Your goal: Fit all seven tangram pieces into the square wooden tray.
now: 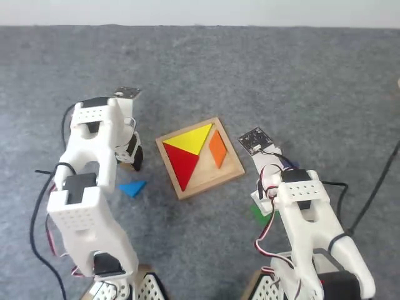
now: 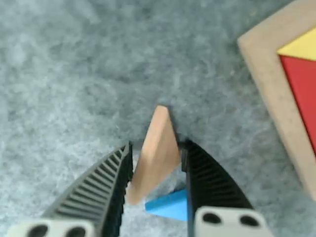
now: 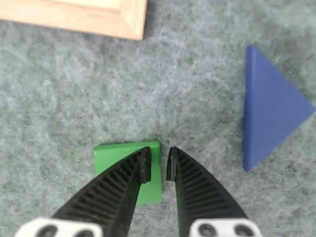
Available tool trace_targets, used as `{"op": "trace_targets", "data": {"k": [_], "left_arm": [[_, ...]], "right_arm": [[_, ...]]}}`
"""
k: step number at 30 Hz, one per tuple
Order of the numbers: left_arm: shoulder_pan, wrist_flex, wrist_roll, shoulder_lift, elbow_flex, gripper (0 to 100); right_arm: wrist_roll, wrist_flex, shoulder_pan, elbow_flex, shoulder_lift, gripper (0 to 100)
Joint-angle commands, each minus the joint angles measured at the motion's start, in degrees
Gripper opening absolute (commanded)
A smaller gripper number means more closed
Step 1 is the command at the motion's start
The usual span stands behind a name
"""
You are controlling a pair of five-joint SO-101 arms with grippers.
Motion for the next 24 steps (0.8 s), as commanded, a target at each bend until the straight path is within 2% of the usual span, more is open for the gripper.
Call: {"op": "trace_targets", "data": {"k": [1,8,13,16,20,24], "left_arm": [[2.4,-3.1,0.5,-0.5,2.2,16],[2.9,-3.7,0.9,-1.1,2.2,1],[3.0,-2.9,0.8,-1.2,-0.6,1],[4.5,1.1,1.1,-1.2,-4.7,1],[8.4,11.2,3.7,-2.6,-15.8,1],[15.1,16.2,7.1,-6.3,-23.7,1]], "right_arm": [[0.9,-0.6,-0.7,1.1,-0.3,8.0],[0.9,-0.6,-0.7,1.1,-0.3,8.0],[0.9,-0.6,-0.7,1.1,-0.3,8.0],[0.9,-0.6,-0.7,1.1,-0.3,8.0],[0.9,-0.6,-0.7,1.1,-0.3,8.0],[0.8,-0.6,-0.7,1.1,-0.3,8.0]]}}
